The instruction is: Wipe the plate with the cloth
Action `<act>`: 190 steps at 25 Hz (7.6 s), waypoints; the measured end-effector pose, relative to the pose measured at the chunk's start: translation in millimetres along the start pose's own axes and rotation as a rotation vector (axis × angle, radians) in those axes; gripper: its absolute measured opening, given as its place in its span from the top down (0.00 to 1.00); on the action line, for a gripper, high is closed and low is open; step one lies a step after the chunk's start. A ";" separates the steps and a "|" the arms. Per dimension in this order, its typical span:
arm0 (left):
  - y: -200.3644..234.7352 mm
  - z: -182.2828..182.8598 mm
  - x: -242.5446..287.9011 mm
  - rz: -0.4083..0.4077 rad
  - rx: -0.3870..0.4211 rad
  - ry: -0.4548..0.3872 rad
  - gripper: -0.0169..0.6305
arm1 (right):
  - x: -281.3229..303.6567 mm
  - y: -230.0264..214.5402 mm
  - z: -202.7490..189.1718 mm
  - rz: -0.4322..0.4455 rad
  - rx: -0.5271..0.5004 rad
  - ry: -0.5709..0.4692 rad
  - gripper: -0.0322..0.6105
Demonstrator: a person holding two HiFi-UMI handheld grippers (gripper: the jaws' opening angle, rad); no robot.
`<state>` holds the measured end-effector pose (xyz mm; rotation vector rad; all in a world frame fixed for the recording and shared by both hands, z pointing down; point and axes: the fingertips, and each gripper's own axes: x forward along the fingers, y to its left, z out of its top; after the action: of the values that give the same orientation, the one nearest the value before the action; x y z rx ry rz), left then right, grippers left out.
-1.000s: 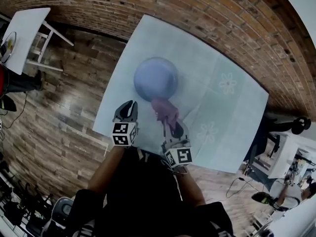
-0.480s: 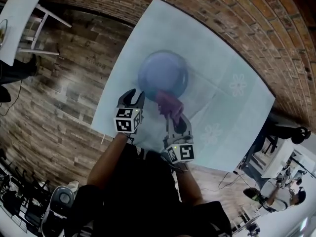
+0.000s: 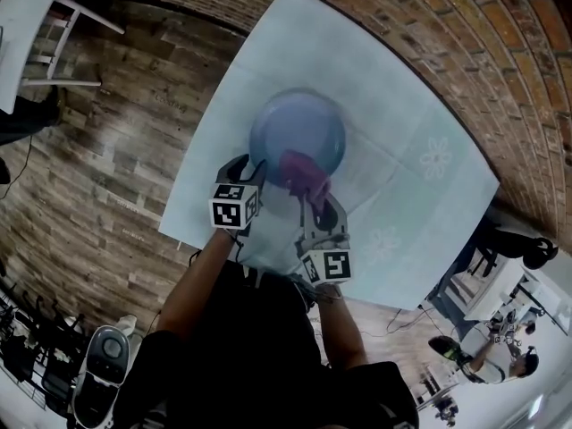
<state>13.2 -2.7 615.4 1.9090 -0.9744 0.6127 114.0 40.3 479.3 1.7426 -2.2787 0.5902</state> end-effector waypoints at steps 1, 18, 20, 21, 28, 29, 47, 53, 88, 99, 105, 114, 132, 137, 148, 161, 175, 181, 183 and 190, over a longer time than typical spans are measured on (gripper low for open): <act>0.8 -1.4 3.2 0.000 -0.003 0.008 0.71 | 3.6 -1.0 -1.9 0.008 -0.004 0.008 0.84; 14.5 -8.1 19.1 -0.024 -0.028 0.077 0.82 | 48.4 -8.4 -21.5 0.125 -0.094 0.112 0.84; 15.0 -9.4 16.9 -0.028 -0.022 0.083 0.84 | 48.8 -4.0 -28.1 0.145 -0.107 0.143 0.84; 15.6 -9.1 16.6 -0.029 -0.016 0.085 0.84 | 50.0 -0.9 -31.7 0.159 -0.118 0.159 0.84; 18.9 -6.9 18.3 -0.035 -0.011 0.083 0.89 | 65.0 16.3 -61.3 0.224 -0.186 0.248 0.84; 18.4 -7.2 18.8 -0.035 -0.007 0.085 0.89 | 67.7 16.8 -66.0 0.229 -0.195 0.262 0.84; 14.3 -4.4 21.7 -0.041 0.021 0.069 0.90 | 110.0 35.5 -96.3 0.302 -0.303 0.375 0.84; 17.4 -4.7 20.8 -0.042 0.010 0.063 0.90 | 122.1 40.1 -103.4 0.304 -0.284 0.385 0.84; 15.6 -5.2 20.6 -0.035 0.001 0.046 0.90 | 158.5 -15.6 -88.1 0.120 -0.349 0.409 0.83; 16.7 -4.9 20.9 -0.041 -0.023 0.039 0.90 | 157.7 -45.7 -83.8 0.030 -0.408 0.428 0.83; 17.7 -5.1 21.4 -0.047 -0.030 0.033 0.90 | 153.3 -64.6 -81.8 -0.023 -0.433 0.441 0.83; 17.0 -5.9 21.8 -0.041 -0.035 0.025 0.90 | 133.7 -96.4 -84.6 -0.107 -0.439 0.487 0.83; 16.2 -6.9 21.9 -0.035 -0.039 0.012 0.90 | 94.6 -120.3 -103.4 -0.199 -0.620 0.709 0.84; 16.8 -7.4 21.9 -0.036 -0.052 0.007 0.90 | 80.4 -121.0 -110.7 -0.207 -0.635 0.727 0.84; 17.4 -7.6 23.4 -0.041 -0.074 0.002 0.90 | 49.6 -112.8 -128.1 -0.181 -0.681 0.798 0.84; 18.2 -9.2 21.8 -0.053 -0.104 0.000 0.90 | 19.6 -77.0 -150.1 -0.091 -0.626 0.870 0.84; 17.8 -11.0 22.0 -0.059 -0.112 0.000 0.90 | 8.8 -34.3 -165.2 0.071 -0.622 0.923 0.84; 15.8 -11.7 21.7 -0.062 -0.114 -0.001 0.90 | 7.7 -18.4 -168.3 0.121 -0.607 0.914 0.84; 15.9 -11.8 21.2 -0.064 -0.115 0.000 0.90 | 8.6 -11.2 -168.9 0.151 -0.616 0.907 0.84; 17.0 -11.9 21.6 -0.070 -0.117 0.005 0.91 | 15.9 9.2 -170.8 0.229 -0.637 0.892 0.84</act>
<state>11.1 -5.8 645.1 1.8296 -0.9164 0.5082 88.4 102.8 637.2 0.7036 -1.7231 0.4638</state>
